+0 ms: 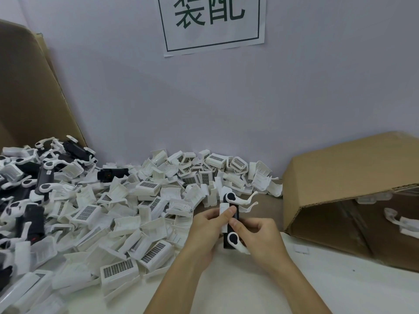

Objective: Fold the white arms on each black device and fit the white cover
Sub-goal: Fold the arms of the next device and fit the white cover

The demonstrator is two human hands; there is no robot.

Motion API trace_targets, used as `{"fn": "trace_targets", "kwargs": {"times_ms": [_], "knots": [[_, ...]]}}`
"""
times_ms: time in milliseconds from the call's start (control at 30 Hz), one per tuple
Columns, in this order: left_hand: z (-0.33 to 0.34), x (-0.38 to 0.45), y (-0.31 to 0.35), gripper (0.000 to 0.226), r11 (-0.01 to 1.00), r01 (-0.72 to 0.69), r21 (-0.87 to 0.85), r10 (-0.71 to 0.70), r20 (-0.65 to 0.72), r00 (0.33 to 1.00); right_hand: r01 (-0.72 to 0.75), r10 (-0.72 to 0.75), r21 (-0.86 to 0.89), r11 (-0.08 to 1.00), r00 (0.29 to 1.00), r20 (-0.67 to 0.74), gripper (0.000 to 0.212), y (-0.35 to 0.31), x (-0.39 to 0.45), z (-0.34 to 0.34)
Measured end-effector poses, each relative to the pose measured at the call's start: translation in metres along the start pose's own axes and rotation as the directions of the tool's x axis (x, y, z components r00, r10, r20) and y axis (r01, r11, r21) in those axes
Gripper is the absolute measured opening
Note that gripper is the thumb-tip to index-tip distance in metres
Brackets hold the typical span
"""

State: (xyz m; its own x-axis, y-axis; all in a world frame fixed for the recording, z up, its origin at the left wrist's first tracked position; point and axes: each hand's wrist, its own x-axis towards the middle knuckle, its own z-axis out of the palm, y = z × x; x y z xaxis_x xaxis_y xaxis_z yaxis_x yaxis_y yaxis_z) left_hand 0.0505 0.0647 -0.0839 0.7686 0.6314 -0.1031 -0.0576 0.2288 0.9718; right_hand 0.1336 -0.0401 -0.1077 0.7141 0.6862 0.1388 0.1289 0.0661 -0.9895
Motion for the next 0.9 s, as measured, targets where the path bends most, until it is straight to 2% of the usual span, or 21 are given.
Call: {"fn": "trace_targets", "kwargs": {"times_ms": [133, 267, 400, 467, 633, 767, 833, 900], "knots": [[0.002, -0.003, 0.002, 0.029, 0.999, -0.031, 0.04, 0.03, 0.032, 0.999, 0.023, -0.023, -0.004, 1.0, 0.999, 0.024, 0.026, -0.001, -0.002, -0.005], [0.011, -0.004, 0.005, 0.042, 0.999, -0.015, 0.034, 0.014, 0.032, 0.999, -0.03, 0.028, 0.168, 0.985, 0.999, 0.018, 0.038, -0.007, -0.002, -0.006], [0.014, -0.002, 0.006, 0.03, 0.992, 0.062, -0.114, -0.049, 0.11, 0.993, -0.13, 0.104, 0.381, 0.915, 0.991, 0.089, 0.038, -0.009, -0.001, -0.009], [0.013, 0.0, 0.004, 0.031, 0.988, 0.049, -0.146, -0.033, 0.11, 0.993, -0.117, 0.095, 0.339, 0.934, 0.992, 0.082, 0.041, -0.009, 0.0, -0.009], [0.013, 0.002, 0.0, 0.036, 0.984, -0.139, -0.114, 0.138, -0.016, 0.99, 0.014, 0.01, 0.21, 0.978, 0.994, -0.112, 0.026, -0.008, 0.004, -0.009], [0.02, 0.001, -0.006, 0.019, 0.964, -0.261, 0.038, 0.264, -0.069, 0.962, 0.103, -0.083, 0.211, 0.972, 0.992, -0.097, 0.024, -0.014, 0.0, -0.004], [0.027, 0.0, -0.011, 0.014, 0.953, -0.285, 0.1, 0.293, -0.078, 0.953, 0.083, -0.067, 0.237, 0.968, 0.995, -0.074, 0.034, -0.018, -0.002, 0.0], [0.032, -0.001, -0.013, 0.02, 0.955, -0.279, 0.104, 0.288, -0.091, 0.953, 0.042, -0.016, 0.273, 0.961, 0.995, -0.097, 0.04, -0.02, -0.002, 0.001]]}}
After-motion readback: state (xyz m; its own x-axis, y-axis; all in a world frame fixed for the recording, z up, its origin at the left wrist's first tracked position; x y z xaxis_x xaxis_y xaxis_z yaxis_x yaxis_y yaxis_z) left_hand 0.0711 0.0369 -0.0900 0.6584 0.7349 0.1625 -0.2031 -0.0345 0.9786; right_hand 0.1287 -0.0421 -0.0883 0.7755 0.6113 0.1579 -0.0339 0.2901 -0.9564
